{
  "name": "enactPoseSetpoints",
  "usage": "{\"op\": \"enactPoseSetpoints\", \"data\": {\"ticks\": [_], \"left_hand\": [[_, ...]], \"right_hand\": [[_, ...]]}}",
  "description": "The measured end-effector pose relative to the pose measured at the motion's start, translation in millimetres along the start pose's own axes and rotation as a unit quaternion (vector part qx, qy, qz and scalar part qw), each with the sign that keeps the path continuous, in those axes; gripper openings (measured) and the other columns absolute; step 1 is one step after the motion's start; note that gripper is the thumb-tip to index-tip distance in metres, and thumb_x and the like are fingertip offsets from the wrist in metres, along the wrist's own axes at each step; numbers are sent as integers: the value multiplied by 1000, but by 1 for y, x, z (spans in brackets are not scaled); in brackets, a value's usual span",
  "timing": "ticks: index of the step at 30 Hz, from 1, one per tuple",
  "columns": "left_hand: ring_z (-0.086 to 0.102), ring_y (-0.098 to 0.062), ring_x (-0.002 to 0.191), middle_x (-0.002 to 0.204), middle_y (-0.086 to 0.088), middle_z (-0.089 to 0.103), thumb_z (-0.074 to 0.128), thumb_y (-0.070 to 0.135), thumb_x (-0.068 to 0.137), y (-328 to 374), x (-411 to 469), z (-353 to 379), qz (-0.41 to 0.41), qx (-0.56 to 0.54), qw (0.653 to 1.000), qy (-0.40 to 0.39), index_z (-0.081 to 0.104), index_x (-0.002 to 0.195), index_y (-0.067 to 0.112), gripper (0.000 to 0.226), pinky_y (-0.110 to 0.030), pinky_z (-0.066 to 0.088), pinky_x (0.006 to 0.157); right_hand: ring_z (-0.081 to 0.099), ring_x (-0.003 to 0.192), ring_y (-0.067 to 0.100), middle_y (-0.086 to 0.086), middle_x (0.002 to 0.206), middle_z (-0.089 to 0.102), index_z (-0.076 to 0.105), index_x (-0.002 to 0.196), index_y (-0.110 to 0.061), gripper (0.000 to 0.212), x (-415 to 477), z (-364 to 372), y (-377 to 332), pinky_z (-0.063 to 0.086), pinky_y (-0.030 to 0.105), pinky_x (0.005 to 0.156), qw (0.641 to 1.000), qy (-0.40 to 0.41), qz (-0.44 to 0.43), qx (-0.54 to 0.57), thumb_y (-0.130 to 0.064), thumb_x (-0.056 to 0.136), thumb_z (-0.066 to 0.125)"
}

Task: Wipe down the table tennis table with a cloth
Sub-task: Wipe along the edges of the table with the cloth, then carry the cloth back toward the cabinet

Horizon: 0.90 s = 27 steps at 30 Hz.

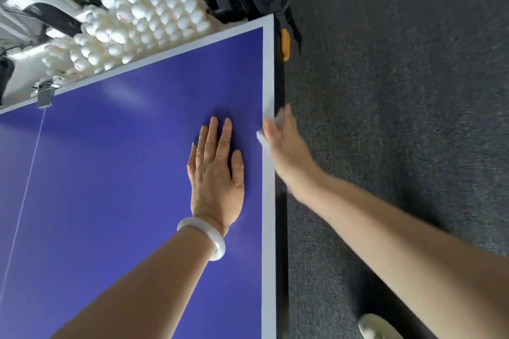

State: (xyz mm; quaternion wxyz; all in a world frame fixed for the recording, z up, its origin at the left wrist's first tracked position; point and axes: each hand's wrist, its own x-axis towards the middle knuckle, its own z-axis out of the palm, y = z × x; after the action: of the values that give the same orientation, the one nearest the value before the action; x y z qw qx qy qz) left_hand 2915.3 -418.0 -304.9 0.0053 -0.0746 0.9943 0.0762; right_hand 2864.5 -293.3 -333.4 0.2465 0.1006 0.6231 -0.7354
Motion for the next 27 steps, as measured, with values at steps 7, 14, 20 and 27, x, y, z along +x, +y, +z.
{"op": "enactPoseSetpoints", "data": {"ticks": [7, 14, 20, 27], "left_hand": [[5, -12, 151, 163, 6, 12, 23, 37, 99, 0, 0, 0, 3, -12, 1000, 8, 21, 156, 27, 58, -34, 2, 123], [6, -13, 151, 164, 6, 13, 30, 31, 106, -1, -2, -1, 0, -13, 1000, 16, 20, 156, 28, 51, -34, 2, 123], [2, -16, 151, 164, 3, 11, 41, 22, 104, 25, -17, -20, -87, -172, 979, -64, 29, 153, 23, 51, -33, 0, 122], [34, -8, 140, 151, 13, 38, 44, 22, 103, 92, -122, -77, -86, -340, 935, -43, 52, 136, 25, 34, -18, 26, 109]], "right_hand": [[1, 154, 13, -1, 168, 0, -2, 159, -18, 83, -20, 12, 10, 14, 35, 124, 992, 71, -91, -56, -34, 100, 54], [6, 150, -3, -14, 165, 5, 4, 158, -28, 73, -152, 14, 60, 12, 20, 122, 997, 3, -34, -67, -23, 102, 52], [64, 112, 14, -4, 122, 68, 60, 129, -27, 28, -194, -31, 18, 46, 38, 105, 981, -89, 155, 77, -26, 105, 47], [73, 88, 25, 12, 101, 76, 63, 119, -6, 22, -227, -73, -45, 57, 32, 64, 963, 29, 163, 213, -13, 102, 50]]}}
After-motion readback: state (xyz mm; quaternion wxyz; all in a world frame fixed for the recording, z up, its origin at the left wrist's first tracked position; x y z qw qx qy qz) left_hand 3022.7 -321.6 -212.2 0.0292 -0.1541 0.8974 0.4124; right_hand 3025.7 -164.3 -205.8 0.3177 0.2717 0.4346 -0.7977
